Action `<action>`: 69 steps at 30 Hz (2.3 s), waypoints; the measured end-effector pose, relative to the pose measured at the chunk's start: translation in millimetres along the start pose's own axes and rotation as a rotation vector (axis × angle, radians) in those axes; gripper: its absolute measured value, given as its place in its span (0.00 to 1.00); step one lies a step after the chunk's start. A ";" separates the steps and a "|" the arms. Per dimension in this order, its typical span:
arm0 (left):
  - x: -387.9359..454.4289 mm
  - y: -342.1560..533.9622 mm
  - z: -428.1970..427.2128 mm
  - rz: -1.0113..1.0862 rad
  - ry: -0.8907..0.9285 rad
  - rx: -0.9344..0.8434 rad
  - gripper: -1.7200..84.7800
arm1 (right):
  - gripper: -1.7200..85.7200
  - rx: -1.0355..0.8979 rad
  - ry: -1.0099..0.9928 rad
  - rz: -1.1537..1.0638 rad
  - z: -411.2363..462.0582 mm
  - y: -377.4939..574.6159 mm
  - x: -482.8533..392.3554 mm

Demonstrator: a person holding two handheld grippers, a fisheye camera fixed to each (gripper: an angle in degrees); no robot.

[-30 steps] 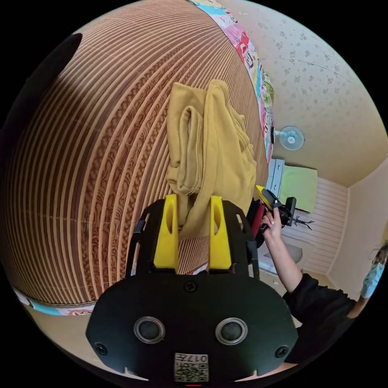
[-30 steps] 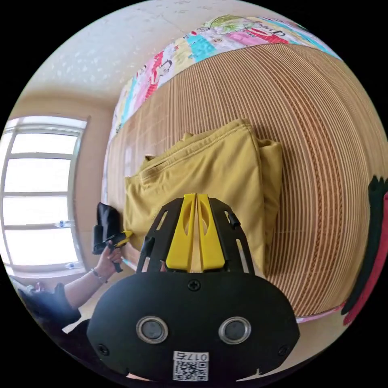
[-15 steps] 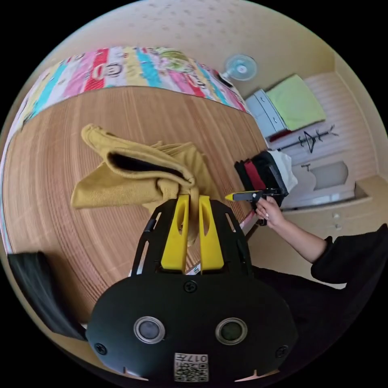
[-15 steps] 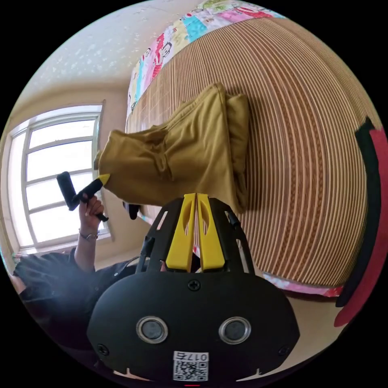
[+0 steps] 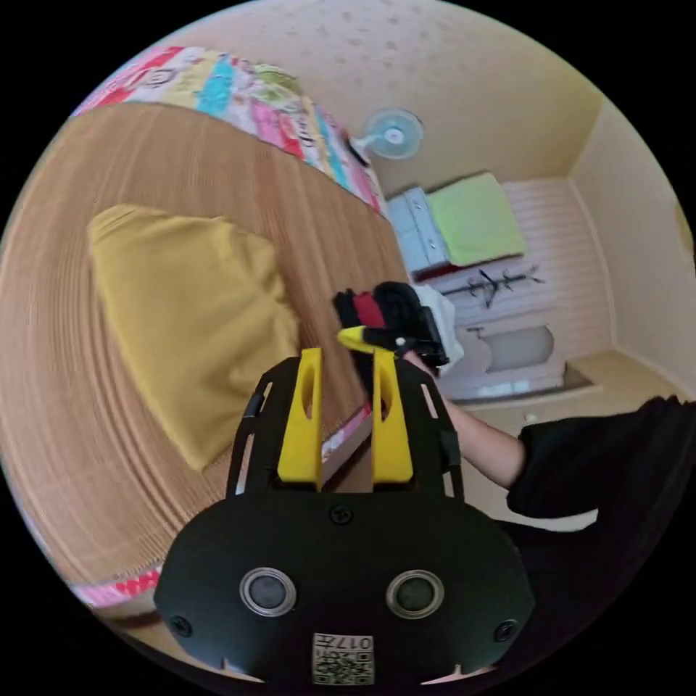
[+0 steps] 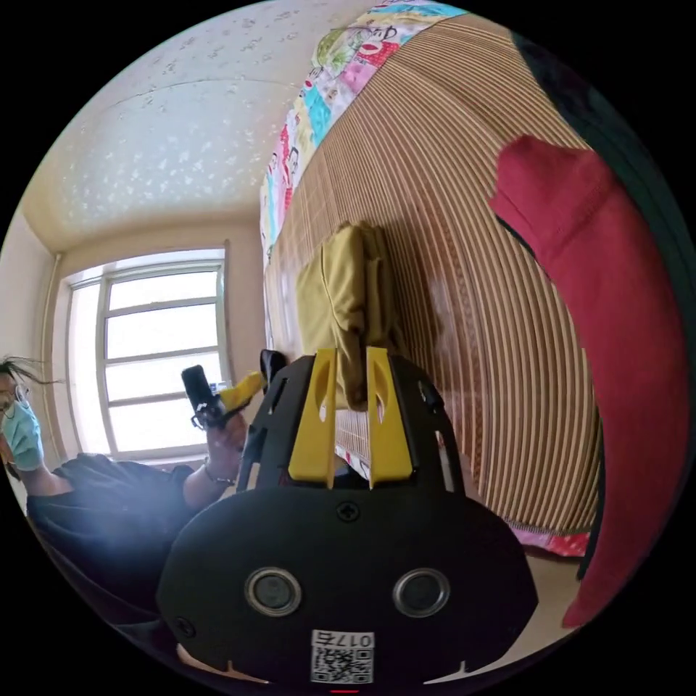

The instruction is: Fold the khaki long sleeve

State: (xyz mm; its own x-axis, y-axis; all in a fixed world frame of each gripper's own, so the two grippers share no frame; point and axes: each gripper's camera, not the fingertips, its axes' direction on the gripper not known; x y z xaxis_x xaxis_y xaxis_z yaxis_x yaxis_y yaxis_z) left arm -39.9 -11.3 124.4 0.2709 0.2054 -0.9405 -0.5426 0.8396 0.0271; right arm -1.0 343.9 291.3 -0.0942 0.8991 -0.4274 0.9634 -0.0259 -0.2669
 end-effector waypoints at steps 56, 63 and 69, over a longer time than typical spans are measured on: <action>-266.1 210.5 -168.2 -0.687 -0.317 0.360 0.18 | 0.03 -0.491 0.103 0.375 288.2 75.6 -126.4; -223.5 187.0 -140.2 -0.546 -0.421 0.300 0.23 | 0.03 -0.287 0.056 0.363 211.2 122.4 -156.2; -228.0 213.6 -163.4 -0.562 -0.214 0.362 0.17 | 0.02 -0.171 -0.052 0.351 214.1 165.1 -178.0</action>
State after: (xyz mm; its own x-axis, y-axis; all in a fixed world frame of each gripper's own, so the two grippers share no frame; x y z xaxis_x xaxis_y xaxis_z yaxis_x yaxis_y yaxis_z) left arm -347.4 39.0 289.2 0.6036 -0.2454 -0.7586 0.0147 0.9547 -0.2972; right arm 121.1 86.0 138.4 0.2404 0.8252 -0.5111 0.9667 -0.2512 0.0489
